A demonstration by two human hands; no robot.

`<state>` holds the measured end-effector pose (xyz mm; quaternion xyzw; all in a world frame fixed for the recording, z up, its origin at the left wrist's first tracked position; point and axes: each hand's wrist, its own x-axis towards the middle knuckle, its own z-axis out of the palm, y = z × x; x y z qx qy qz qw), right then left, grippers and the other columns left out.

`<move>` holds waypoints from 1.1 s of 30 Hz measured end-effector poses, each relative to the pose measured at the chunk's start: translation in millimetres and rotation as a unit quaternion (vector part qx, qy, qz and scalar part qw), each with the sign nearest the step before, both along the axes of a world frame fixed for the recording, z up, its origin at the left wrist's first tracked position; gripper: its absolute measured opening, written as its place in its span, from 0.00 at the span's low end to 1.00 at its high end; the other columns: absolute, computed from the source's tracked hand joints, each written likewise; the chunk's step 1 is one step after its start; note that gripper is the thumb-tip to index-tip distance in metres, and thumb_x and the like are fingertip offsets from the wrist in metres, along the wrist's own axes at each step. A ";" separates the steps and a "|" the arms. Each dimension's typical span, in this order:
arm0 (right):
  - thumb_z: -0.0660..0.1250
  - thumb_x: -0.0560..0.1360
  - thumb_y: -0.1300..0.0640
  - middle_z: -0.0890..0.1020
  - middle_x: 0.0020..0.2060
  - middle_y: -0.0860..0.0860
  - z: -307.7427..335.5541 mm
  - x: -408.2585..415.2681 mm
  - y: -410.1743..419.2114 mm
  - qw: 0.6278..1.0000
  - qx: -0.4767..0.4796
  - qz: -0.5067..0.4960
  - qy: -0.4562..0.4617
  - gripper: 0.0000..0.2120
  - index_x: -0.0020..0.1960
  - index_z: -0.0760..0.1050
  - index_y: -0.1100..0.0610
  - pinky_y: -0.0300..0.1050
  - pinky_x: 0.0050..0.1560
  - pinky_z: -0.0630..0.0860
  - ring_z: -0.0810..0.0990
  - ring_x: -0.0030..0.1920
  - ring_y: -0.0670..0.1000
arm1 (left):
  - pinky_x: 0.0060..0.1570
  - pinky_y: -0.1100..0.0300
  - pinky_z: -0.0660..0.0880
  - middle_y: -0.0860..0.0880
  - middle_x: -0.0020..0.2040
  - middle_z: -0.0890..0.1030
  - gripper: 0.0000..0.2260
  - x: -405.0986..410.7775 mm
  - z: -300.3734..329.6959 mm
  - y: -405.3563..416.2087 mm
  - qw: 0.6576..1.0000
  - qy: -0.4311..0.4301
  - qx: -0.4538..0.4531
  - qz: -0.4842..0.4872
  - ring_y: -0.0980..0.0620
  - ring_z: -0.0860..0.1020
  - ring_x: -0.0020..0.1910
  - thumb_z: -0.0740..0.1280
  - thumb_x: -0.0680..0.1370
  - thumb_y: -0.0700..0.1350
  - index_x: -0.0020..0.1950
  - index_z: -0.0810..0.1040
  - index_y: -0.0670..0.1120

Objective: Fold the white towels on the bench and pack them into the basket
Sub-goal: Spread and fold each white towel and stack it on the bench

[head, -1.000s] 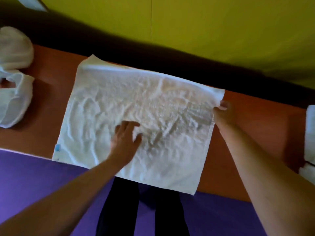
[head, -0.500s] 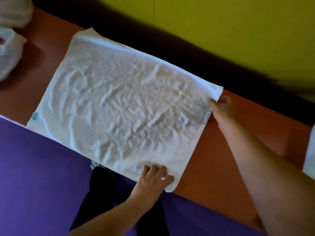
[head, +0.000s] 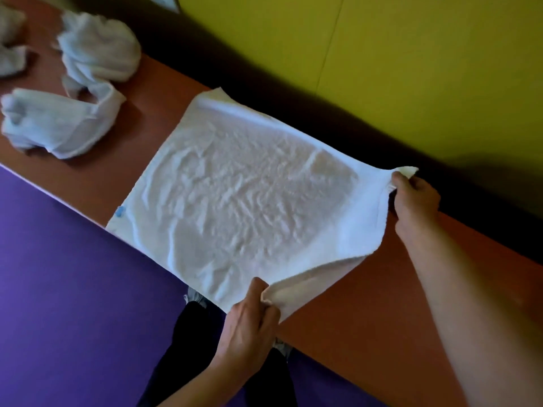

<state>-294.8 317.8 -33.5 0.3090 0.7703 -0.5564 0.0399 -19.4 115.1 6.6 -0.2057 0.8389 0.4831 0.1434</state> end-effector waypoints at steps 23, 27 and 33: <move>0.67 0.80 0.58 0.85 0.42 0.57 23.4 -87.6 -361.0 0.995 -0.038 0.091 0.026 0.04 0.54 0.76 0.58 0.38 0.25 0.75 0.82 0.25 0.47 | 0.34 0.56 0.78 0.48 0.34 0.81 0.10 -21.0 18.7 -281.7 0.951 -0.102 0.070 0.282 0.51 0.83 0.32 0.59 0.82 0.38 0.43 0.75 0.42; 0.68 0.80 0.57 0.86 0.47 0.60 8.2 -90.7 -382.9 0.994 -0.042 0.098 0.006 0.09 0.59 0.77 0.59 0.37 0.25 0.74 0.82 0.24 0.46 | 0.33 0.66 0.75 0.47 0.36 0.85 0.11 -26.2 -1.9 -305.6 0.952 -0.120 0.058 0.277 0.51 0.84 0.33 0.58 0.84 0.45 0.47 0.78 0.48; 0.65 0.81 0.59 0.83 0.38 0.54 8.8 -58.1 -381.7 0.986 -0.076 0.144 -0.043 0.08 0.59 0.74 0.55 0.39 0.29 0.74 0.81 0.30 0.48 | 0.36 0.49 0.77 0.44 0.35 0.81 0.15 -24.0 -50.2 -336.9 0.953 -0.200 -0.029 0.226 0.42 0.80 0.36 0.58 0.83 0.51 0.42 0.73 0.44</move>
